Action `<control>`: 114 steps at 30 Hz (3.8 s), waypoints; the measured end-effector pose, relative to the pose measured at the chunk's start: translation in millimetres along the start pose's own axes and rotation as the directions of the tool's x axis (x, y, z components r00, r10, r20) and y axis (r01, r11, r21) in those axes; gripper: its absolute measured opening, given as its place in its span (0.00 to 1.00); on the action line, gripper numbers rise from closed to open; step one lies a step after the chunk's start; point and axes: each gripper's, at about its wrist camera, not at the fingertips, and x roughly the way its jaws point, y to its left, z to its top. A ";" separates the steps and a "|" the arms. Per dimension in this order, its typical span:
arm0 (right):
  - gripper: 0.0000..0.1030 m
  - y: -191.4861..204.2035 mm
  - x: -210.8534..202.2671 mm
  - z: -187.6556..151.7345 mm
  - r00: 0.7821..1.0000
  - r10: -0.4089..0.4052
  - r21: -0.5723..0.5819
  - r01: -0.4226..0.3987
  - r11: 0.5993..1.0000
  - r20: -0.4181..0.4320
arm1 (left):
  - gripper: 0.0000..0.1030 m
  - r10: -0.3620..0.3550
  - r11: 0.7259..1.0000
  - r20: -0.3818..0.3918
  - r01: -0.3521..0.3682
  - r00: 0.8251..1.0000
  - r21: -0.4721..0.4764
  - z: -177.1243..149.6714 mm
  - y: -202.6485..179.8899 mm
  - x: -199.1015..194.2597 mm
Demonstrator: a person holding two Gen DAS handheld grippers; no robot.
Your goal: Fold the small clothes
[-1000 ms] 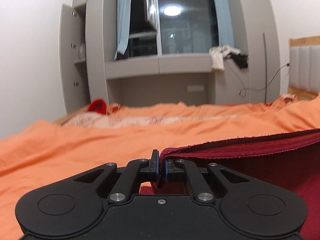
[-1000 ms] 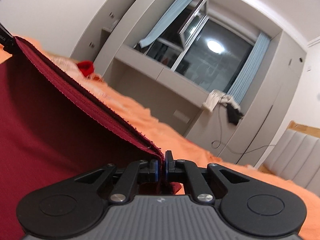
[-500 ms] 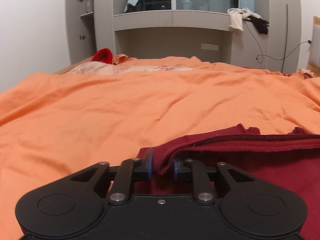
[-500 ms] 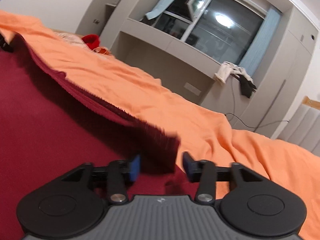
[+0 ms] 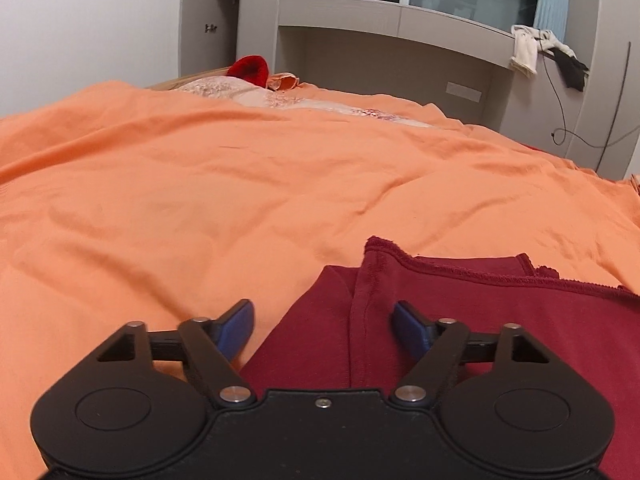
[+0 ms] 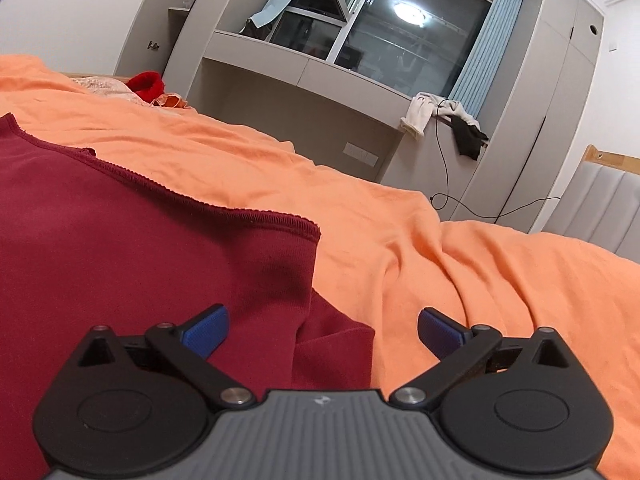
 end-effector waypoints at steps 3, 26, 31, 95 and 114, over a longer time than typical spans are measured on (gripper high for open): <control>1.00 2.7 0.9 -1.3 1.000 0.000 -0.008 0.000 1.000 -0.005 | 0.85 0.003 1.000 -0.010 -0.003 1.000 -0.019 0.0 2.0 1.8; 1.00 7.2 3.3 -3.7 1.000 -0.005 -0.023 0.004 1.000 -0.009 | 0.97 0.030 0.999 -0.019 -0.030 0.999 -0.016 -0.1 -1.7 6.9; 1.00 8.3 3.3 -3.4 1.000 -0.008 -0.031 0.007 0.999 -0.009 | 0.97 0.031 0.999 -0.020 -0.032 0.999 -0.014 -0.5 -1.7 7.1; 1.00 106.4 -157.3 -15.4 0.961 0.188 0.009 -0.194 0.981 0.201 | 0.99 -0.381 0.921 0.072 0.385 0.922 -0.061 -139.6 13.7 -159.2; 1.00 113.0 -155.8 -15.6 0.965 0.154 -0.025 -0.152 0.988 0.213 | 0.99 -0.303 0.948 -0.089 0.290 0.949 -0.130 -75.8 -33.6 -84.1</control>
